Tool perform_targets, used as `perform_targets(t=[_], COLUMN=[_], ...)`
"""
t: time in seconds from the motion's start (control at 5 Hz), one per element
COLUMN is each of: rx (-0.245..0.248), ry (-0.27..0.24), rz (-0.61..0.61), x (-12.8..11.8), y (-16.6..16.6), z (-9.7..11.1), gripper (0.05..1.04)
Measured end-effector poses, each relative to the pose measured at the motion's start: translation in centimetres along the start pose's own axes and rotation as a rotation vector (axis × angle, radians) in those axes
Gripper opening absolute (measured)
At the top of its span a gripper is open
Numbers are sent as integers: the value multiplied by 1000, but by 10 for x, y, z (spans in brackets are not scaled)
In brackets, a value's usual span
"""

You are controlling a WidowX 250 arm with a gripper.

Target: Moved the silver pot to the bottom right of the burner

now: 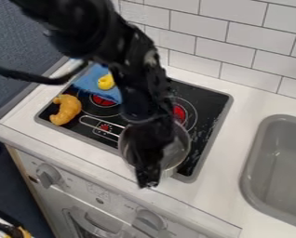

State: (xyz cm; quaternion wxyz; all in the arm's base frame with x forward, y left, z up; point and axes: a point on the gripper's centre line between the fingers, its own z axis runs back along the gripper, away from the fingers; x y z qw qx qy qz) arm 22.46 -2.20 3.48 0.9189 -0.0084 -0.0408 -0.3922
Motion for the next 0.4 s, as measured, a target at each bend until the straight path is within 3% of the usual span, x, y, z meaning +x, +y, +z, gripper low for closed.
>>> perform_targets(t=[0.2,0.4], rx=[53,60], ry=[-8,3], rz=[256,491], x=[-12,-24], y=[28,49], z=[37,54], gripper=[1007,1003])
